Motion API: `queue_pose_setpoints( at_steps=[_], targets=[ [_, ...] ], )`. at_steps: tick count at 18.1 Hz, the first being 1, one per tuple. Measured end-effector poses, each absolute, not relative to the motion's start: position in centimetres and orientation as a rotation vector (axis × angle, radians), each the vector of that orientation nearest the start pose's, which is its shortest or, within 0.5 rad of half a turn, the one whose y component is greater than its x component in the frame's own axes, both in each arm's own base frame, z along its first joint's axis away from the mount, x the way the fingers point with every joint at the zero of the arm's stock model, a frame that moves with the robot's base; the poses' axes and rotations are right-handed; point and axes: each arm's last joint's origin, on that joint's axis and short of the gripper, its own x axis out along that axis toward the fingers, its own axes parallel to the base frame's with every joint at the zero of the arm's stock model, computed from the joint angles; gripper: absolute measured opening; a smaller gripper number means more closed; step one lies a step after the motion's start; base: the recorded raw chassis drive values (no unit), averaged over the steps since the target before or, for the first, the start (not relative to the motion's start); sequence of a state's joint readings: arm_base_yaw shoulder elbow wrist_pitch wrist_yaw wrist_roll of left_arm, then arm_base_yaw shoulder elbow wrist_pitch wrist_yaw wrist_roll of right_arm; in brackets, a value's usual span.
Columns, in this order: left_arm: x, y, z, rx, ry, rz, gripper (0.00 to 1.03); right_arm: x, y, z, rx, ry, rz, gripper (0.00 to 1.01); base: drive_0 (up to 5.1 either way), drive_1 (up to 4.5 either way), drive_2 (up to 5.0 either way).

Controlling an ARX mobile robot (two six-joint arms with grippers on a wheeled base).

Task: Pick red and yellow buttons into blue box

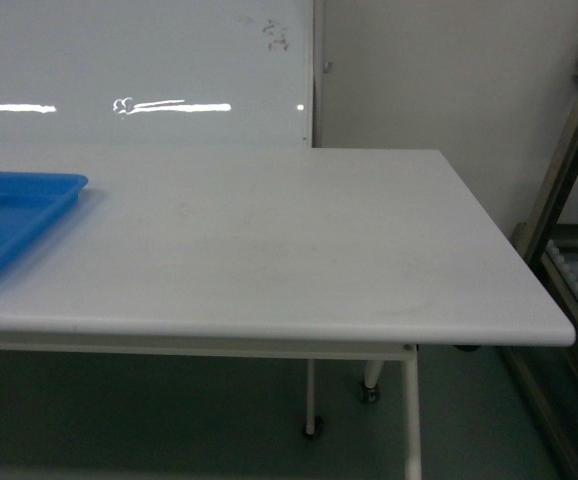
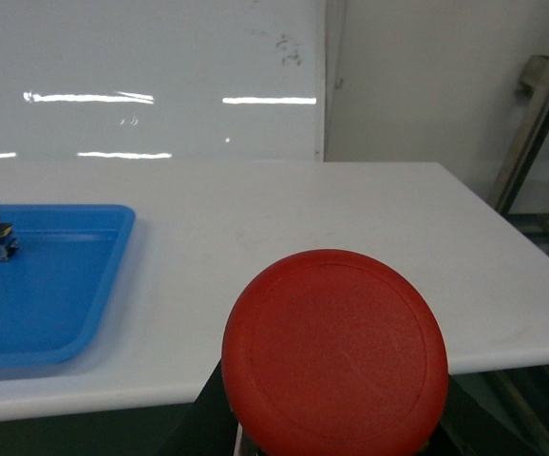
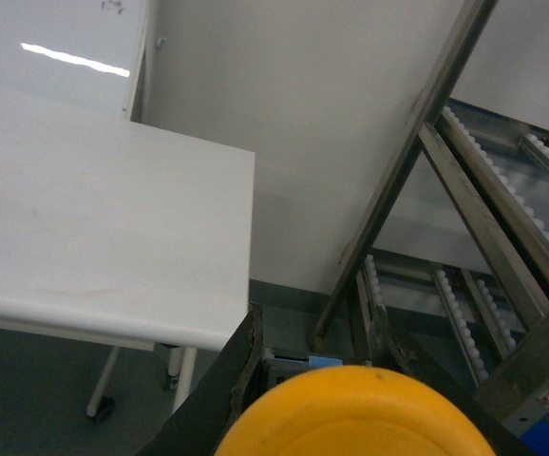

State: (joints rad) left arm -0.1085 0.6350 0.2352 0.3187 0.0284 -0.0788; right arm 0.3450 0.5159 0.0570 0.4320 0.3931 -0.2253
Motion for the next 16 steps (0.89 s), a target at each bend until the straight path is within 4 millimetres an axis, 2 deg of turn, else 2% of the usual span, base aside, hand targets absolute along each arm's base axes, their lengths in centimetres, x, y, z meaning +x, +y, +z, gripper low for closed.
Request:
queue_pose_setpoints(
  at_steps=[16],
  targets=[
    [15.18,-1.74,21.19,-0.076,0.089,-0.133,0.25,12.71,3.39,17.65,-0.235,0.030,-0.045,0.29,4.8,-3.46,-1.4]
  ],
)
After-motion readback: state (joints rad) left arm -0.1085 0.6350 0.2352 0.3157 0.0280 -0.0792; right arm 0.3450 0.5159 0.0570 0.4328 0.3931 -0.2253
